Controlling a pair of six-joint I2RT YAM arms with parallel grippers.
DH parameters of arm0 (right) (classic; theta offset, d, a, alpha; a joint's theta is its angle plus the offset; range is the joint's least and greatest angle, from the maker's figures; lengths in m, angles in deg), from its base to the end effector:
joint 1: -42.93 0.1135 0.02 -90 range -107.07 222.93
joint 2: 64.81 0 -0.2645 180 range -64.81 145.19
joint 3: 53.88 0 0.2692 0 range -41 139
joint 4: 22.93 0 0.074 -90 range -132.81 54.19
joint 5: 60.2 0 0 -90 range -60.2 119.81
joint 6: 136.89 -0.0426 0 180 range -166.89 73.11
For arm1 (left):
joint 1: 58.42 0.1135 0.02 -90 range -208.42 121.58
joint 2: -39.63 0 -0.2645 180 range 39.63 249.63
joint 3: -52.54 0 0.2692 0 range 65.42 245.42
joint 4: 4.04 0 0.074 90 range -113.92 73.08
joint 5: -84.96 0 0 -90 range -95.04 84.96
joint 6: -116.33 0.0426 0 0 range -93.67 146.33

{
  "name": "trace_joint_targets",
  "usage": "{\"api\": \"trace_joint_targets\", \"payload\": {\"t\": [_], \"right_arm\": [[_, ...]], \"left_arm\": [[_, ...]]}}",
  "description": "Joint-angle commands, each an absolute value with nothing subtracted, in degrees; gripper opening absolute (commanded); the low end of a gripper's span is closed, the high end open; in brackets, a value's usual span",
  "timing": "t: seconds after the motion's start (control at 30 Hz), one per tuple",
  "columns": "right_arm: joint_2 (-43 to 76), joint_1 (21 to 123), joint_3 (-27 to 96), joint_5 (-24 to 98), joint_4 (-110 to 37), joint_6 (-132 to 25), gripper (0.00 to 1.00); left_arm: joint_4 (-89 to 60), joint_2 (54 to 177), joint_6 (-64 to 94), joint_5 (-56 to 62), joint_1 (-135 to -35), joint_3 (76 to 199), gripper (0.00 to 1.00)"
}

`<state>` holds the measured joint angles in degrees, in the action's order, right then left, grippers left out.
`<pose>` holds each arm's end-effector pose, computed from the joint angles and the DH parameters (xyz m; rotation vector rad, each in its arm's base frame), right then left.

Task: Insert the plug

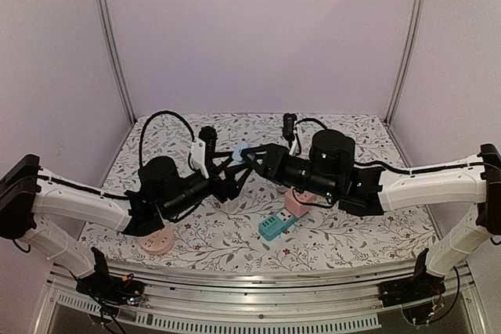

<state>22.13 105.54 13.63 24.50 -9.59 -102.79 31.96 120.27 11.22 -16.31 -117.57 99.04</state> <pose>0.1762 0.3316 0.2757 -0.0324 1.9065 1.4269 0.1689 -0.2666 0.2272 0.4479 1.5418 -0.8703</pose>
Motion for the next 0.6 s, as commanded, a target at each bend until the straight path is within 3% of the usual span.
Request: {"api": "trace_joint_targets", "payload": {"t": [0.0,0.57], "right_arm": [[21.25,105.8,12.15,25.69,-5.35,-105.41,0.22],[23.78,105.78,10.51,28.5,-2.33,-109.9,0.23]], "left_arm": [[38.24,121.92,14.52,-19.36,-120.22,100.07,0.67],[47.88,125.9,22.88,-29.08,-123.84,100.18,0.35]]}}
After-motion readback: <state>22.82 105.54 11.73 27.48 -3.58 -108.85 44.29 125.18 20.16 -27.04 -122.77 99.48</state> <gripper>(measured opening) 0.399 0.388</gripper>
